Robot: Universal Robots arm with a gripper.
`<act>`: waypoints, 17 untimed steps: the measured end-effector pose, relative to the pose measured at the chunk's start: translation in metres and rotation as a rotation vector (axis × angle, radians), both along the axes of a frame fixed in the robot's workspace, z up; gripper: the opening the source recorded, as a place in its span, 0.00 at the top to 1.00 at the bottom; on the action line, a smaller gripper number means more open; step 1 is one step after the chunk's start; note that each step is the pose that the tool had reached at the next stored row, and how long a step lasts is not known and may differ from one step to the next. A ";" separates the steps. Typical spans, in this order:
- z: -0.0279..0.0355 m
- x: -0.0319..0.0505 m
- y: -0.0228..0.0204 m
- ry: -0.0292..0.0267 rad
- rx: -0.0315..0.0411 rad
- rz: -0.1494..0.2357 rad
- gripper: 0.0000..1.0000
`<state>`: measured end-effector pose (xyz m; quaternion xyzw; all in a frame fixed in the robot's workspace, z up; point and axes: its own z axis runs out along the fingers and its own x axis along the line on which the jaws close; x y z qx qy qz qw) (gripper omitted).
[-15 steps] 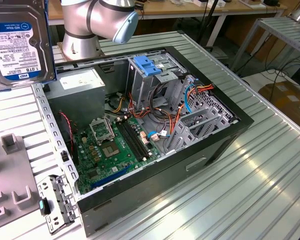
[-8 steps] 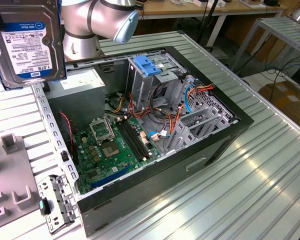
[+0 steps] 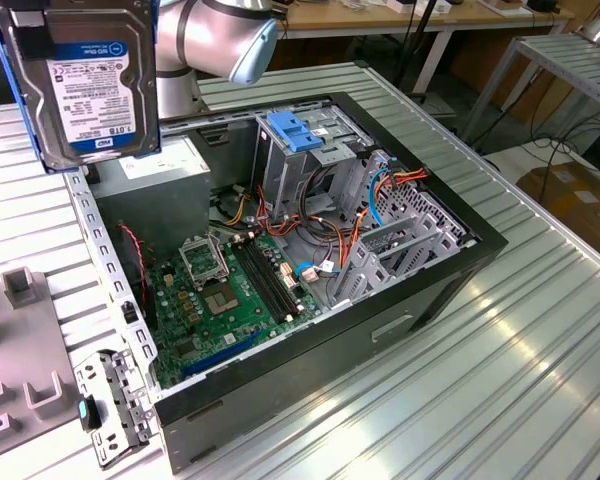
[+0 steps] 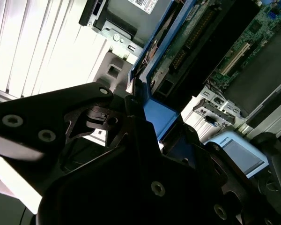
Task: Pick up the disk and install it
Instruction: 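Pick up the disk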
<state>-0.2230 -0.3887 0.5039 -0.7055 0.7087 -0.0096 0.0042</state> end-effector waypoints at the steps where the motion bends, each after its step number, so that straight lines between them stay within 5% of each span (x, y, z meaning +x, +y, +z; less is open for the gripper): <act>1: 0.0000 0.0023 0.0000 0.0001 -0.0001 0.000 0.63; 17: -0.0004 0.0535 -0.0004 0.0001 0.0000 0.000 0.63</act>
